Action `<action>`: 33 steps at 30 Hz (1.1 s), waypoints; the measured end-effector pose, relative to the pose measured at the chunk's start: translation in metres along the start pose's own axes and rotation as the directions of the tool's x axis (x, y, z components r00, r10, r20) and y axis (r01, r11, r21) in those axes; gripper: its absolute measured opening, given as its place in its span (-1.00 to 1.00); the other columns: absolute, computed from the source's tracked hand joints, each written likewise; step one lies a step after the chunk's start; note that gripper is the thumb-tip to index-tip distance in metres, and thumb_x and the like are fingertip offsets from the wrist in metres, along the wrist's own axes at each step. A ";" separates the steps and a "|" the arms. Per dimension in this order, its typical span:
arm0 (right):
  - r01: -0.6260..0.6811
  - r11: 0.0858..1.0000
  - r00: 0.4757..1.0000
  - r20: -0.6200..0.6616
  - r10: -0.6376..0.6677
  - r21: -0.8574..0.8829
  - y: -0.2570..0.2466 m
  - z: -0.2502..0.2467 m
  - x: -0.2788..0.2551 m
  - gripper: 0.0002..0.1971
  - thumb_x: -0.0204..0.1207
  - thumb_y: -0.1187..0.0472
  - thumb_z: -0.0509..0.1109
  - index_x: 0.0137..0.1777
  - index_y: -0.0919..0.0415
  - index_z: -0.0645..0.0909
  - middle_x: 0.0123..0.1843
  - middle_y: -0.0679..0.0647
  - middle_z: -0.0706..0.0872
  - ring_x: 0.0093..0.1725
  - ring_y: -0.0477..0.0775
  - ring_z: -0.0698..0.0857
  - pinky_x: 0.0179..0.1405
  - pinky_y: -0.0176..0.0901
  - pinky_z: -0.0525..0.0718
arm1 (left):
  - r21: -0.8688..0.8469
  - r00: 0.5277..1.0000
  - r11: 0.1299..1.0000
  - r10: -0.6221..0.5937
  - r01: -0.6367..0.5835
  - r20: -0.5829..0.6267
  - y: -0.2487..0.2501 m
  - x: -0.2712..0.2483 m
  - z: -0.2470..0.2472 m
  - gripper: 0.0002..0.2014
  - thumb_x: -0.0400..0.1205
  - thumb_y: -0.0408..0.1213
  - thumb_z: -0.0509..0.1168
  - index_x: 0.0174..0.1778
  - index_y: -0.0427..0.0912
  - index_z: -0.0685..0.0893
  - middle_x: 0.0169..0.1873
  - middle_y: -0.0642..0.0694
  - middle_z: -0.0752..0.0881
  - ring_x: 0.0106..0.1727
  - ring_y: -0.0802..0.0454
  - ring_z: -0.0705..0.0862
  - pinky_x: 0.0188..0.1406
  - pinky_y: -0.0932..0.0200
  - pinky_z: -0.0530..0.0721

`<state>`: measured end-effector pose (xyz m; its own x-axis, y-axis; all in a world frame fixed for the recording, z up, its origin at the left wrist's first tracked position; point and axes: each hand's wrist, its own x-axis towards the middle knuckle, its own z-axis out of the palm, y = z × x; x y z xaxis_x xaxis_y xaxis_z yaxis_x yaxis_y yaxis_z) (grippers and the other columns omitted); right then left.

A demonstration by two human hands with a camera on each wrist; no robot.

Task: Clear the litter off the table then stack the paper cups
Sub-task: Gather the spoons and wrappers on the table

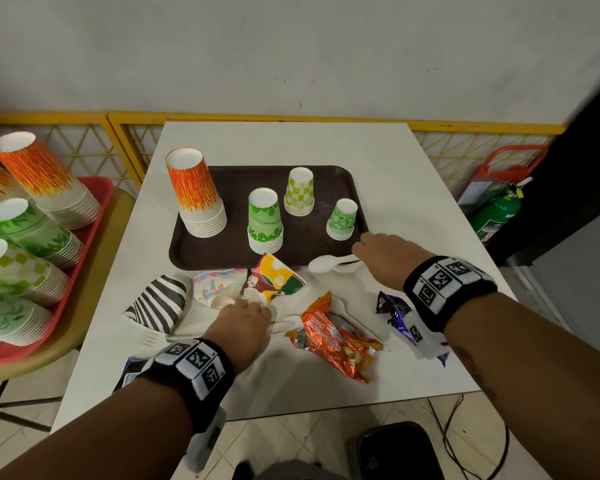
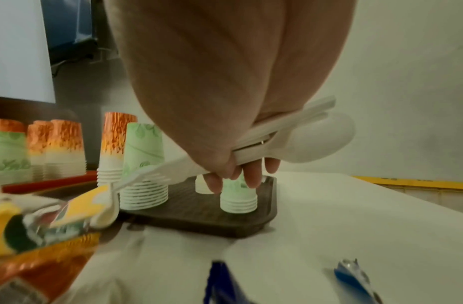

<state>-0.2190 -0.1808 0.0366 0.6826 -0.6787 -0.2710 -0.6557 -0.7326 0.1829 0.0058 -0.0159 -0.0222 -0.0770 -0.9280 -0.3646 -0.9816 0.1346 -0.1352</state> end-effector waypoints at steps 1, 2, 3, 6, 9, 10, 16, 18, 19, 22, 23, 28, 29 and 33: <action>-0.020 1.000 1.000 0.000 0.020 0.010 0.003 -0.003 -0.002 -0.74 0.69 0.34 0.07 0.30 0.22 0.46 0.20 0.18 0.52 0.10 0.23 0.62 -0.11 -0.04 0.45 | 0.010 1.000 1.000 0.018 -0.018 0.000 0.000 0.001 0.000 -0.64 0.78 -0.24 0.03 0.48 -0.16 0.46 0.42 -0.16 0.56 0.39 -0.14 0.53 0.36 0.00 0.52; -0.044 0.999 0.999 0.001 0.044 0.025 0.006 -0.006 -0.003 -0.74 0.68 0.35 0.07 0.29 0.23 0.46 0.18 0.18 0.52 0.08 0.23 0.61 -0.11 -0.04 0.44 | 0.020 0.999 0.999 0.039 -0.039 -0.007 0.000 0.001 0.000 -0.64 0.78 -0.26 0.03 0.48 -0.16 0.46 0.42 -0.16 0.56 0.38 -0.14 0.54 0.36 0.00 0.52; -0.067 0.997 0.998 0.002 0.067 0.045 0.008 -0.008 -0.005 -0.74 0.68 0.36 0.07 0.28 0.24 0.46 0.18 0.19 0.53 0.05 0.22 0.60 -0.10 -0.04 0.46 | 0.031 0.998 0.998 0.063 -0.063 -0.012 -0.001 0.002 0.000 -0.65 0.78 -0.27 0.03 0.47 -0.16 0.47 0.41 -0.16 0.57 0.37 -0.13 0.55 0.35 0.00 0.53; -0.118 0.985 0.993 0.034 0.115 0.125 0.016 -0.012 -0.008 -0.73 0.67 0.39 0.06 0.29 0.27 0.47 0.18 0.21 0.58 -0.05 0.14 0.52 -0.02 -0.05 0.51 | 0.058 0.993 0.992 0.115 -0.114 -0.023 -0.005 0.003 0.001 -0.67 0.78 -0.27 0.02 0.45 -0.14 0.47 0.38 -0.15 0.59 0.34 -0.12 0.57 0.34 0.02 0.54; -0.159 0.962 0.987 0.029 0.156 0.223 0.022 -0.009 -0.012 -0.76 0.69 0.38 0.07 0.26 0.27 0.47 0.09 0.20 0.61 -0.08 0.15 0.54 -0.10 -0.13 0.42 | 0.104 0.990 0.985 0.137 -0.134 -0.022 -0.008 0.005 0.000 -0.65 0.75 -0.31 0.03 0.46 -0.15 0.43 0.34 -0.14 0.62 0.32 -0.13 0.58 0.31 0.01 0.54; -0.173 0.951 0.984 0.007 0.177 0.258 0.023 -0.008 -0.013 -0.81 0.70 0.37 0.07 0.19 0.24 0.47 -0.01 0.14 0.58 -0.12 0.13 0.53 -0.18 -0.15 0.38 | 0.119 0.988 0.982 0.149 -0.145 -0.030 -0.010 0.006 0.001 -0.64 0.73 -0.32 0.04 0.45 -0.16 0.43 0.30 -0.14 0.65 0.29 -0.13 0.59 0.29 0.00 0.56; -0.178 0.871 0.948 -0.158 0.277 0.459 0.014 -0.017 -0.019 -0.92 0.75 0.23 0.11 0.00 0.15 0.32 -0.22 0.02 0.43 -0.22 0.19 0.53 -0.22 0.02 0.49 | 0.126 0.938 0.977 0.201 -0.172 -0.283 -0.021 0.005 -0.001 -0.86 0.34 -0.26 0.41 -0.20 -0.08 0.77 -0.53 0.01 0.70 -0.49 -0.01 0.64 -0.50 0.19 0.59; -0.161 0.842 0.933 -0.197 0.299 0.515 0.008 -0.020 -0.020 -0.90 0.76 0.18 0.12 0.06 0.22 0.37 -0.17 0.07 0.47 -0.20 0.20 0.52 -0.17 0.06 0.50 | 0.111 0.912 0.970 0.242 -0.217 -0.331 -0.022 0.007 -0.001 -0.71 0.14 -0.27 0.66 -0.34 -0.10 0.70 -0.60 -0.01 0.66 -0.55 -0.04 0.62 -0.58 0.19 0.57; -0.158 0.822 0.924 -0.211 0.318 0.547 0.006 -0.021 -0.020 -0.88 0.77 0.17 0.13 0.05 0.22 0.36 -0.19 0.06 0.47 -0.21 0.19 0.51 -0.19 0.04 0.48 | 0.091 0.909 0.971 0.240 -0.222 -0.341 -0.022 0.005 -0.007 -0.67 0.12 -0.27 0.69 -0.35 -0.12 0.68 -0.60 -0.03 0.65 -0.56 -0.06 0.63 -0.58 0.17 0.58; -0.131 0.725 0.891 -0.240 0.386 0.677 0.000 -0.023 -0.020 -0.83 0.77 0.14 0.13 -0.01 0.23 0.33 -0.20 0.16 0.57 -0.21 0.25 0.56 -0.21 0.09 0.51 | 0.025 0.891 0.985 0.165 -0.171 -0.423 -0.025 0.003 -0.018 -0.65 0.17 -0.27 0.71 -0.32 -0.17 0.66 -0.57 -0.10 0.66 -0.55 -0.12 0.65 -0.59 0.13 0.61; -0.120 0.684 0.879 -0.243 0.410 0.720 -0.001 -0.023 -0.021 -0.81 0.77 0.14 0.13 0.01 0.26 0.35 -0.17 0.25 0.62 -0.19 0.30 0.59 -0.18 0.14 0.56 | -0.021 0.889 0.990 0.118 -0.142 -0.442 -0.025 0.002 -0.023 -0.65 0.19 -0.27 0.71 -0.31 -0.18 0.66 -0.56 -0.12 0.66 -0.55 -0.13 0.64 -0.61 0.15 0.56; -0.063 0.472 0.831 -0.216 0.513 0.880 -0.009 -0.024 -0.024 -0.75 0.77 0.11 0.13 -0.07 0.27 0.33 -0.24 0.21 0.59 -0.31 0.14 0.46 -0.23 0.11 0.56 | -0.234 0.789 0.961 -0.030 -0.146 -0.614 -0.026 -0.008 -0.049 -0.72 0.41 -0.30 0.64 -0.16 -0.29 0.67 -0.51 -0.18 0.63 -0.52 -0.15 0.54 -0.51 0.11 0.47; -0.056 0.436 0.820 -0.207 0.533 0.898 -0.011 -0.025 -0.025 -0.74 0.77 0.09 0.14 -0.08 0.28 0.33 -0.26 0.15 0.56 -0.31 0.09 0.45 -0.23 0.12 0.55 | -0.277 0.760 0.950 -0.072 -0.145 -0.646 -0.027 -0.010 -0.054 -0.76 0.48 -0.29 0.58 -0.10 -0.30 0.68 -0.47 -0.18 0.62 -0.47 -0.12 0.51 -0.46 0.10 0.46; -0.041 0.311 0.785 -0.162 0.598 0.949 -0.017 -0.029 -0.029 -0.71 0.76 0.08 0.13 0.07 0.37 0.43 -0.27 0.07 0.56 -0.30 0.05 0.49 -0.18 0.15 0.60 | -0.528 0.728 0.833 -0.258 -0.165 -0.636 -0.030 -0.019 -0.082 -0.75 0.73 -0.15 0.23 0.17 -0.27 0.59 -0.19 -0.18 0.64 -0.18 -0.13 0.60 -0.25 0.01 0.51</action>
<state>-0.2186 -0.1501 0.0692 0.1965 -0.9792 0.0500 -0.5382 -0.1504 -0.8293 0.0224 -0.0312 0.0640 0.0866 -0.9308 0.3552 -0.8972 0.0821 0.4338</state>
